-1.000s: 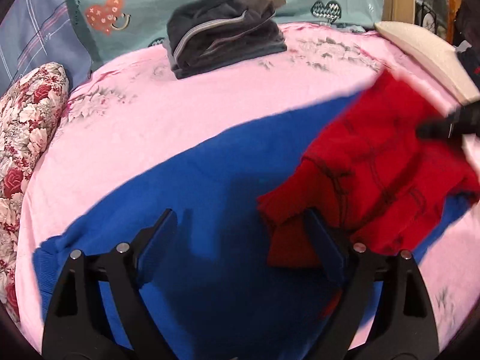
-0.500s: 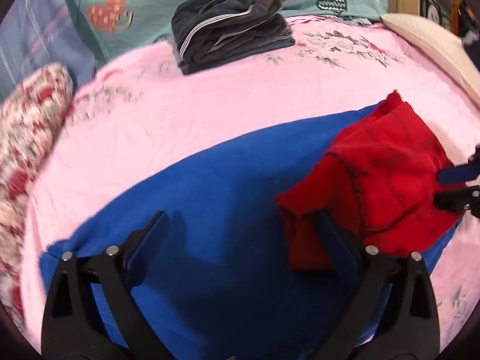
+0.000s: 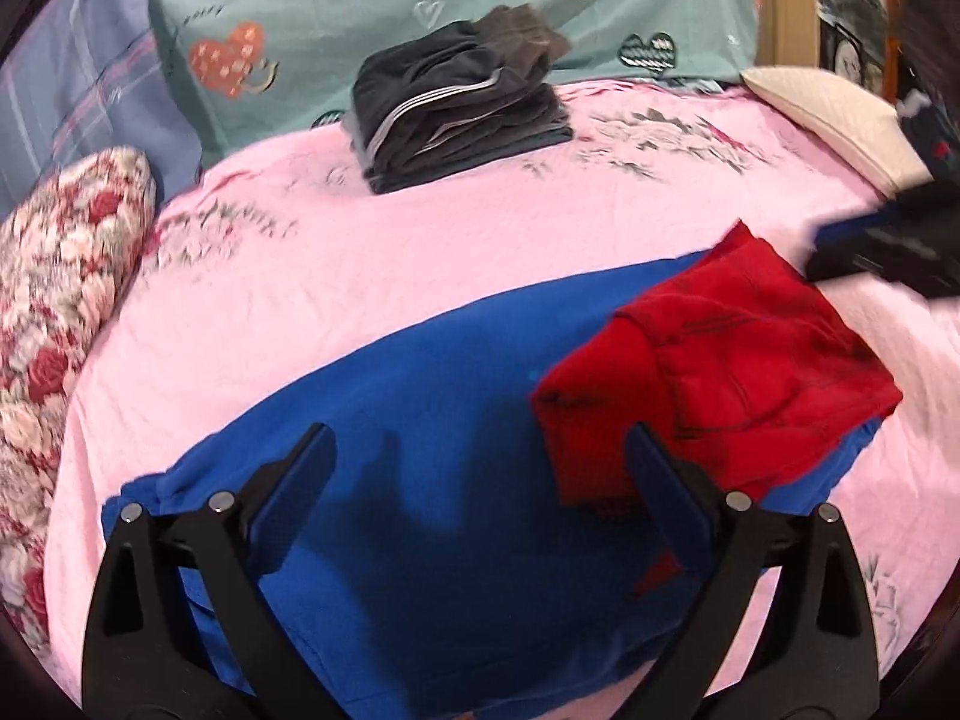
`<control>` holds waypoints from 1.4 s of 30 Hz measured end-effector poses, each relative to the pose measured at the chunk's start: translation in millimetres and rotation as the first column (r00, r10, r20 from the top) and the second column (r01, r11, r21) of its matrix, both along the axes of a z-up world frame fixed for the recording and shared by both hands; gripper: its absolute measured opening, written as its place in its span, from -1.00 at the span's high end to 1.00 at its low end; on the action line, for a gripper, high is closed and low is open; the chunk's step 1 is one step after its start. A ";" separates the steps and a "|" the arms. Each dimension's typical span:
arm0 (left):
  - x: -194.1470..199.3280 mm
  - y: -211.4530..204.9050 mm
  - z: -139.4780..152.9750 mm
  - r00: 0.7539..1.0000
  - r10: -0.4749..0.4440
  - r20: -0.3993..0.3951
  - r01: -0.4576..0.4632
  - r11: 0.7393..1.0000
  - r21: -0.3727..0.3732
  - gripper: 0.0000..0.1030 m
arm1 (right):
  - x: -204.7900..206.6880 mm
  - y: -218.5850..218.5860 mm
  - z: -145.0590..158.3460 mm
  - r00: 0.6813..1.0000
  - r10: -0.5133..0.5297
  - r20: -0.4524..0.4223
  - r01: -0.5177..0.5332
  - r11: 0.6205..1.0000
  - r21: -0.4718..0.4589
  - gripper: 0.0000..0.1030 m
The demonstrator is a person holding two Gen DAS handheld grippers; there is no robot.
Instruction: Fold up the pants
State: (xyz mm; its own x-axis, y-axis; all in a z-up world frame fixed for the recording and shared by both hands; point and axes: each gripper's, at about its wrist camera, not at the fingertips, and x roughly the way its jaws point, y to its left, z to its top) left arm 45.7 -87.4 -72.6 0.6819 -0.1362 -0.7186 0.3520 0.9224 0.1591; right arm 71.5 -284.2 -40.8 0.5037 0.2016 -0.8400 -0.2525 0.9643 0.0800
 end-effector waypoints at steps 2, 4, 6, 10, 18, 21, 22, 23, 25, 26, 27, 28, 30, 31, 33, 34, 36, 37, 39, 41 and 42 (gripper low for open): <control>7.0 -9.3 -15.1 0.999 0.005 -0.034 -0.004 0.999 0.040 -0.92 | 22.3 8.8 -24.9 0.998 -0.017 -0.064 0.015 0.999 -0.035 0.34; 14.2 -7.6 -22.3 0.998 0.019 -0.059 -0.017 0.999 0.029 -0.96 | 35.2 14.9 -55.7 0.989 -0.035 -0.146 0.022 0.995 -0.093 0.32; 14.2 2.8 -16.6 0.998 0.038 -0.057 -0.038 0.999 -0.012 -0.92 | 32.6 20.7 -53.1 0.993 -0.030 -0.113 0.015 0.992 -0.126 0.29; -12.4 31.1 11.1 0.999 0.032 -0.006 -0.032 0.996 -0.080 -0.91 | 16.3 27.9 -14.7 0.999 0.008 -0.032 -0.009 1.000 -0.024 0.27; -84.4 153.4 27.2 0.980 0.186 -0.076 -0.199 0.955 -0.222 -0.91 | 2.9 153.5 36.3 0.923 0.380 0.055 -0.382 0.924 0.015 -0.01; -83.2 186.1 11.8 0.952 0.260 -0.160 -0.297 0.910 -0.291 -0.89 | 17.3 209.2 37.3 0.886 0.462 0.033 -0.463 0.886 0.014 -0.01; -81.0 193.9 8.3 0.945 0.273 -0.183 -0.320 0.889 -0.327 -0.89 | 22.0 226.3 34.6 0.877 0.480 0.016 -0.480 0.877 0.018 -0.01; -79.1 199.1 5.7 0.939 0.283 -0.195 -0.336 0.875 -0.349 -0.89 | 29.2 245.4 30.3 0.867 0.499 -0.009 -0.499 0.867 0.023 -0.01; -72.4 204.6 -0.2 0.929 0.297 -0.221 -0.362 0.855 -0.371 -0.89 | 40.2 276.8 25.1 0.845 0.533 -0.041 -0.532 0.846 0.031 -0.01; -70.4 205.9 -2.4 0.927 0.296 -0.229 -0.365 0.851 -0.378 -0.89 | 45.1 292.3 22.1 0.833 0.550 -0.055 -0.549 0.835 0.032 -0.01; -66.2 207.2 -6.4 0.923 0.298 -0.244 -0.373 0.846 -0.380 -0.88 | 47.5 305.8 19.0 0.823 0.564 -0.066 -0.563 0.826 0.039 -0.01; -62.4 208.8 -9.5 0.920 0.299 -0.255 -0.380 0.841 -0.384 -0.86 | 51.9 316.9 14.1 0.809 0.582 -0.084 -0.581 0.813 0.044 -0.01; -52.6 213.0 -17.9 0.910 0.294 -0.290 -0.396 0.824 -0.405 -0.68 | 58.7 335.5 4.0 0.792 0.600 -0.114 -0.601 0.799 0.029 -0.02; -48.0 216.2 -23.0 0.903 0.291 -0.316 -0.409 0.807 -0.425 -0.64 | 63.4 342.9 -3.4 0.784 0.606 -0.138 -0.608 0.793 0.029 -0.02; -40.3 220.0 -24.4 0.902 0.303 -0.307 -0.416 0.796 -0.439 -0.62 | 69.5 351.3 -14.1 0.772 0.611 -0.176 -0.615 0.788 0.035 -0.02; -38.3 219.6 -24.6 0.902 0.304 -0.306 -0.417 0.794 -0.442 -0.60 | 71.4 358.0 -20.3 0.762 0.618 -0.192 -0.626 0.780 0.029 -0.02; -35.6 218.6 -25.6 0.901 0.309 -0.305 -0.421 0.790 -0.446 -0.55 | 70.9 365.5 -27.6 0.738 0.639 -0.217 -0.650 0.760 0.025 -0.22; -35.2 218.4 -26.2 0.900 0.315 -0.301 -0.424 0.789 -0.444 -0.51 | 68.6 371.6 -33.5 0.721 0.651 -0.238 -0.670 0.743 0.003 -0.24; -33.3 217.6 -27.1 0.897 0.327 -0.298 -0.434 0.784 -0.444 -0.41 | 64.7 376.7 -43.4 0.705 0.660 -0.259 -0.690 0.723 -0.038 -0.28; -33.3 217.2 -28.2 0.893 0.345 -0.290 -0.444 0.783 -0.436 -0.24 | 67.4 373.5 -48.8 0.712 0.647 -0.271 -0.675 0.737 -0.013 -0.07; -33.6 218.7 -28.8 0.891 0.351 -0.287 -0.448 0.780 -0.437 -0.02 | 67.6 373.0 -48.1 0.711 0.649 -0.270 -0.676 0.737 -0.010 0.17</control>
